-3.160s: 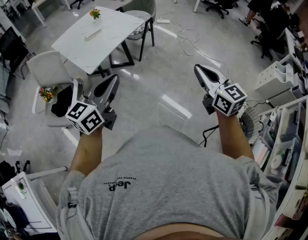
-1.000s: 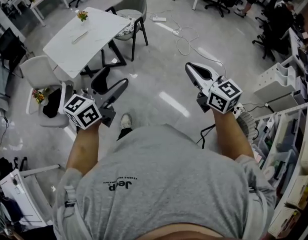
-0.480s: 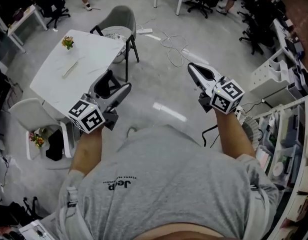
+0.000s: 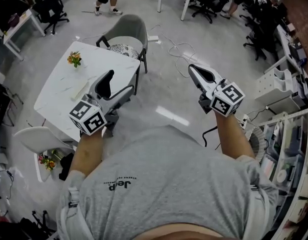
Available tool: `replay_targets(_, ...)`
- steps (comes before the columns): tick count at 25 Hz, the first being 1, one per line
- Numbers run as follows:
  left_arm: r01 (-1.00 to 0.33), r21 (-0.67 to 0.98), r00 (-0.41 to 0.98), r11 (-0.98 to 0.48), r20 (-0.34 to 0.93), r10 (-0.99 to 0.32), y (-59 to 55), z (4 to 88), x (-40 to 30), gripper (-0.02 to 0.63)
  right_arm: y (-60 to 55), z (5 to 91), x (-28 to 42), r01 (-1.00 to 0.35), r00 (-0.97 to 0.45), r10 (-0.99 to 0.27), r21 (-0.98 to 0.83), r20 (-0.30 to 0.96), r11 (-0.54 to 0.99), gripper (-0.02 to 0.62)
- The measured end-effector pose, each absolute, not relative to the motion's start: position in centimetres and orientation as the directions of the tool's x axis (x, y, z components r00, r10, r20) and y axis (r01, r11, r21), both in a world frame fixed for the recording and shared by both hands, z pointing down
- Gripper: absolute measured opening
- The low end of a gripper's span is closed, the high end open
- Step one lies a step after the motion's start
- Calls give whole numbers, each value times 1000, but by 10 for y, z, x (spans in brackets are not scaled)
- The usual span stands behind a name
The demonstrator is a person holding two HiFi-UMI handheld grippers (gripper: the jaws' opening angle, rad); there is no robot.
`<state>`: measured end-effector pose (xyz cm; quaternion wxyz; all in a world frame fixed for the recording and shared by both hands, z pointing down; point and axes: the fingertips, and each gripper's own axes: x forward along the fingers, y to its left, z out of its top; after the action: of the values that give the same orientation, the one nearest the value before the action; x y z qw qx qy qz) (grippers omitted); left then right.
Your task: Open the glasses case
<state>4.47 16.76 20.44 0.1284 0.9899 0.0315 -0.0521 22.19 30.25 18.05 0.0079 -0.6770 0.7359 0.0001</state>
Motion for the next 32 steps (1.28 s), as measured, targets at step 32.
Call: replay_targets(32,-38,308,998,-951,-40,-52,27,233,323,469,117,229,512,-969,-237,-971,-83,15,235,3)
